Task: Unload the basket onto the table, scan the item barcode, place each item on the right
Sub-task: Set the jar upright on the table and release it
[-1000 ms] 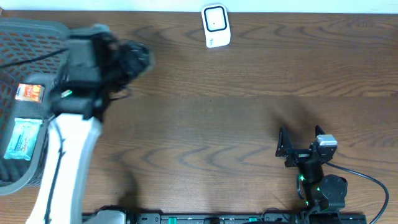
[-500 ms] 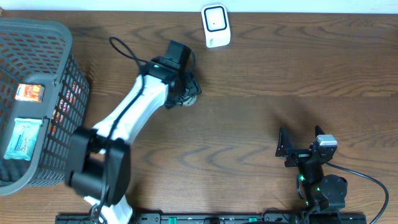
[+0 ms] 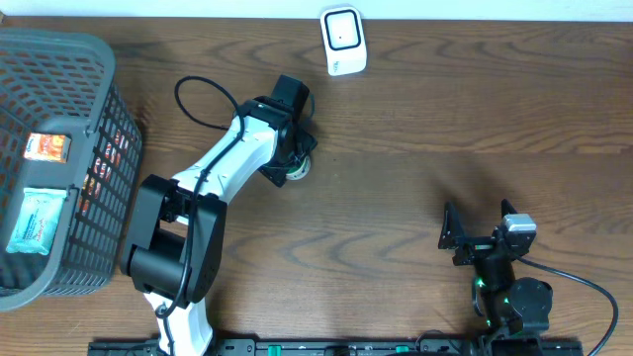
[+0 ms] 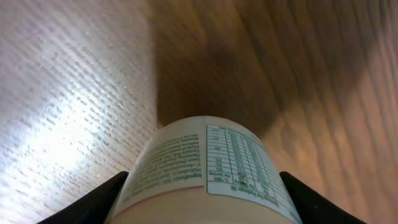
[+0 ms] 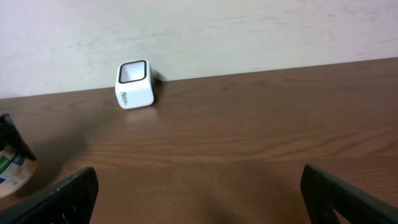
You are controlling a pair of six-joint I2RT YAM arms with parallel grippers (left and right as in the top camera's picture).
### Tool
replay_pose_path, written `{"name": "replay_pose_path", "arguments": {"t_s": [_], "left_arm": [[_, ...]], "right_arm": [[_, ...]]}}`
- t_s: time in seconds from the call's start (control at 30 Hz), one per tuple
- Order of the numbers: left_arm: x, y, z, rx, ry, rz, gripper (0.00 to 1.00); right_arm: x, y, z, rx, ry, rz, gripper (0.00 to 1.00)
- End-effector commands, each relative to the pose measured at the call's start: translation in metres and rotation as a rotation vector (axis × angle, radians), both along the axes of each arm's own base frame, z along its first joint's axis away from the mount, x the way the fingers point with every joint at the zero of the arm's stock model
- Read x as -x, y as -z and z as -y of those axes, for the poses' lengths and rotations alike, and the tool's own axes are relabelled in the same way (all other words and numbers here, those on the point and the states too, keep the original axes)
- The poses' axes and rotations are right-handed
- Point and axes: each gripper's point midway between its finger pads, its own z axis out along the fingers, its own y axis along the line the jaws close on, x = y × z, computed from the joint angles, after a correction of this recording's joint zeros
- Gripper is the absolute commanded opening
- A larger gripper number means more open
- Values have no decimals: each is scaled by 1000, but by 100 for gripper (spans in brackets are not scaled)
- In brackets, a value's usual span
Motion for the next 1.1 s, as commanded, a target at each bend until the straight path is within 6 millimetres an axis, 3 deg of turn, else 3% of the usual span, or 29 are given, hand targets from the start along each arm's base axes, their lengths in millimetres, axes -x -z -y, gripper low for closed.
{"name": "replay_pose_path", "arguments": {"t_s": [0.0, 0.13, 0.33, 0.8, 0.9, 1.07], "left_arm": [[-3, -4, -2, 5, -134, -4, 71], [7, 4, -5, -25, -130, -29, 71], [25, 14, -25, -142, -120, -78, 71], [34, 43, -33, -215, 16, -146, 72], [30, 39, -32, -212, 35, -132, 98], [11, 8, -25, -189, 112, -40, 98]], "right_arm": [[0, 1, -2, 15, -12, -2, 99], [0, 1, -2, 15, -12, -2, 99], [0, 1, -2, 15, -12, -2, 99], [0, 1, -2, 15, -12, -3, 99], [0, 1, -2, 15, -12, -3, 99], [0, 1, -2, 15, -12, -3, 99]]}}
